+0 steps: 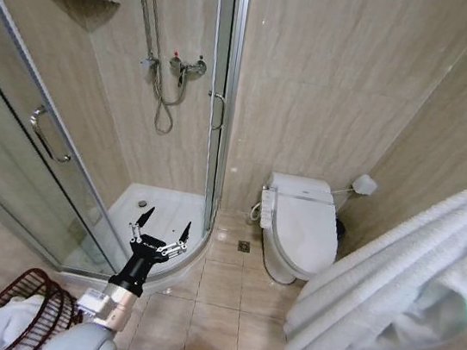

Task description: Discard the used towel into the hamper.

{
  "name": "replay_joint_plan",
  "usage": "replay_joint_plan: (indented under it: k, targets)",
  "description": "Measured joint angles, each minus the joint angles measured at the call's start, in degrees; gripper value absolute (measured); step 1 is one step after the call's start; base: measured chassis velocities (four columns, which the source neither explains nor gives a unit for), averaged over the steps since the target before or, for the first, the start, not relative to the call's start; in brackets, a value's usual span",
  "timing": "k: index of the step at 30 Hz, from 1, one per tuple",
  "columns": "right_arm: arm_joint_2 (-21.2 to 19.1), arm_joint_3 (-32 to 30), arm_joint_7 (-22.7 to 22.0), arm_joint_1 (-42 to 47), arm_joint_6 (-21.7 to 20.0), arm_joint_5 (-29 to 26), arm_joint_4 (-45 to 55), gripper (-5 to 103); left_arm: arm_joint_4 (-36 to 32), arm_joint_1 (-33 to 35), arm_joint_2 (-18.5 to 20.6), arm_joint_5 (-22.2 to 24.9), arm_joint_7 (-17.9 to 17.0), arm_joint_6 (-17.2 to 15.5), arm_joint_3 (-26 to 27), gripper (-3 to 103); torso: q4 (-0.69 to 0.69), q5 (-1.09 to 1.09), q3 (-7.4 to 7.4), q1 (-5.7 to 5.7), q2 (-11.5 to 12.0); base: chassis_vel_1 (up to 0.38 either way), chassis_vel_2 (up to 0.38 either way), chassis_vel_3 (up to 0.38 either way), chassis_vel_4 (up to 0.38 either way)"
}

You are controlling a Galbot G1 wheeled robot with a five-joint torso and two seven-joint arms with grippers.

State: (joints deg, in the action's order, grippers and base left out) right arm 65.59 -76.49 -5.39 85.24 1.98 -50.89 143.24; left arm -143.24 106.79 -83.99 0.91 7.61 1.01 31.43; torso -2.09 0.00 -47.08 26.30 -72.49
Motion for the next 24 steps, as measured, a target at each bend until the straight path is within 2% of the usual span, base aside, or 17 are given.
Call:
replay_joint_plan:
  k: [24]
  targets:
    - [0.9,-0.2,0.7,0.7,1.0,0.4,0.0,1,0.0,0.0,0.0,0.0,0.0,0.0,0.0,100,0.0,0.0,-4.23,3.59,-7.8,0.0,0.0,0.0,0.0]
